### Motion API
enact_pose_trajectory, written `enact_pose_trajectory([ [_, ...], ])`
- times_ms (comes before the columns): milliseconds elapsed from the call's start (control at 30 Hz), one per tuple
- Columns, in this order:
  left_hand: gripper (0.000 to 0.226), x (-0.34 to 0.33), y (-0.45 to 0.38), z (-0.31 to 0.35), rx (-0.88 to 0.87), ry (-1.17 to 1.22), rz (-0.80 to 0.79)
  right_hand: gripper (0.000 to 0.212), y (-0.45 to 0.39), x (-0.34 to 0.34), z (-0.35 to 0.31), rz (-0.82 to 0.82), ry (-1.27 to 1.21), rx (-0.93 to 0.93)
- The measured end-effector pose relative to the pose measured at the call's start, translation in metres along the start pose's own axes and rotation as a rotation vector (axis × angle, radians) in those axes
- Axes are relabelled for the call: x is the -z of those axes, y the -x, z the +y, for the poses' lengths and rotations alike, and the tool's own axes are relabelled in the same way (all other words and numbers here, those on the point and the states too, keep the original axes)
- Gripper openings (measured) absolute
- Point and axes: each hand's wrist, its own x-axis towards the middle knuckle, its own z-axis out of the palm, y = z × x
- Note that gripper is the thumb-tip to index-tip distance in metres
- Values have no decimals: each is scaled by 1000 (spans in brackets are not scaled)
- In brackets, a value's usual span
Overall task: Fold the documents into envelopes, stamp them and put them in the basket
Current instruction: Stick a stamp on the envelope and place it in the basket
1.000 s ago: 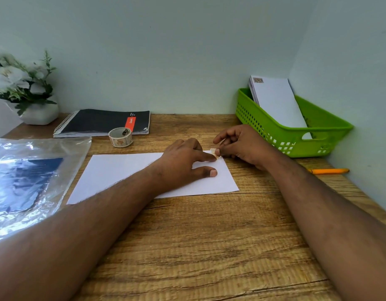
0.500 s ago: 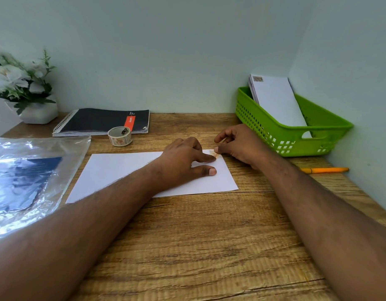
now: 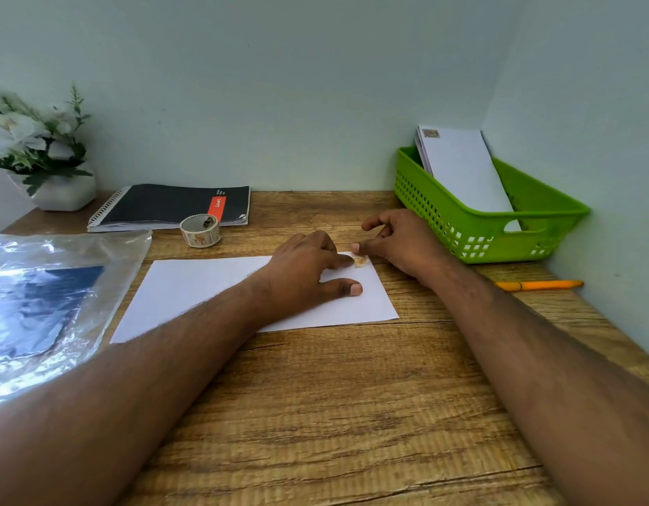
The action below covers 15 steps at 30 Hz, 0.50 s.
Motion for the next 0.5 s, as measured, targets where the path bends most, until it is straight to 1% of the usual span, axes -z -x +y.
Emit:
enact_pose_trajectory([
  [100,57,0,0,0,-3,-4,-3,48,3,-2,-3,13,73,3],
  [200,57,0,0,0,-3,1,-6,54,5,-7,-6,71,176,2],
  [267,57,0,0,0,4,12,-2,60,4,-9,-7,74,186,4],
  [400,59,0,1,1,22,25,17,67,3,9,0,-90,-15,-11],
  [500,64,0,1,1,44,32,37,78,-1,20,4,-217,-27,-18],
])
